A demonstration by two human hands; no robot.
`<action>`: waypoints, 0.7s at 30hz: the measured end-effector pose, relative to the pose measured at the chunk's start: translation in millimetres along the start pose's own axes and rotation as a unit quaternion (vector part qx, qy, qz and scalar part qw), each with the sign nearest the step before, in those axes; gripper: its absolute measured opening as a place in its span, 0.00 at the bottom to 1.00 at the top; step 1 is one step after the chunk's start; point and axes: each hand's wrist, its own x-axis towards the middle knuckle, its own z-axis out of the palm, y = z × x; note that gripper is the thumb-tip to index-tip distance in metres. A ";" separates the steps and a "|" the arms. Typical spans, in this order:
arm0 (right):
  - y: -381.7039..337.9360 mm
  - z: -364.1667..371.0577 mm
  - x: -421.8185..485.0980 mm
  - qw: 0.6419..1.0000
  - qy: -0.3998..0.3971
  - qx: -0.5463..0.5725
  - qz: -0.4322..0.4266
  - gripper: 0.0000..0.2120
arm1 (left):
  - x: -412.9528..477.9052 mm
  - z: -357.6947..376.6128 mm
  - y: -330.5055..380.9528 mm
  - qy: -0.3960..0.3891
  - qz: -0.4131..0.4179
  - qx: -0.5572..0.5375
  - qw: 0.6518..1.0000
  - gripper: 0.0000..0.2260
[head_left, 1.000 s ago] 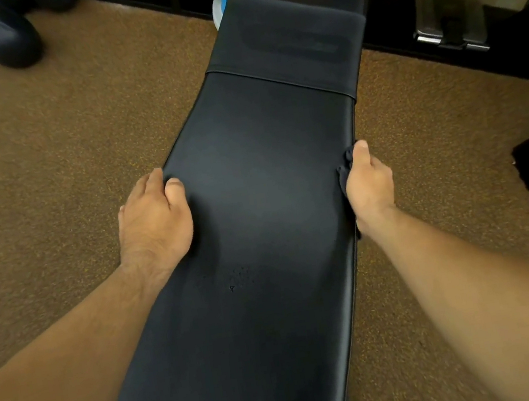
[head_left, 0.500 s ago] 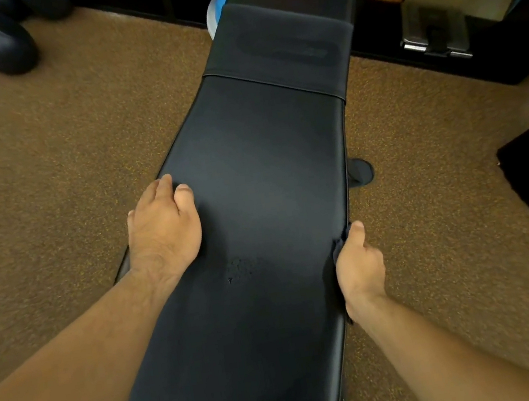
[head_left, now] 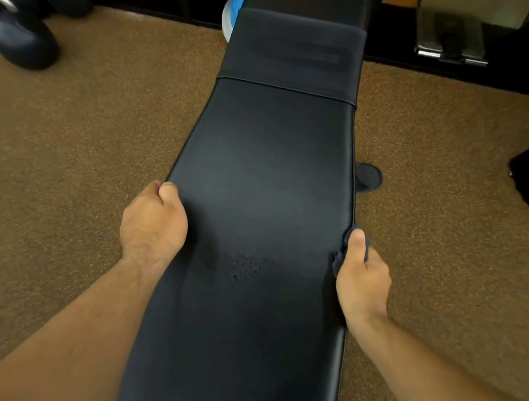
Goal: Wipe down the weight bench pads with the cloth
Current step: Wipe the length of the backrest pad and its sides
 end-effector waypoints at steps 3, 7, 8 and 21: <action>12.0 -5.5 -22.2 0.997 -0.004 -0.028 -0.078 0.20 | 0.1 -5.2 2.5 -0.003 -0.008 -0.005 1.000 0.16; 21.8 -7.4 -28.2 0.930 -0.076 -0.190 -0.305 0.27 | -3.6 -13.8 -0.3 -0.006 -0.019 -0.016 1.000 0.18; 24.6 -6.9 -23.6 0.903 -0.082 -0.237 -0.348 0.28 | -4.7 -14.9 -3.2 -0.002 -0.031 -0.012 0.999 0.18; -26.9 8.0 17.1 0.819 -0.136 -0.402 -0.387 0.28 | -28.2 -18.3 -41.1 -0.017 -0.131 0.003 0.991 0.22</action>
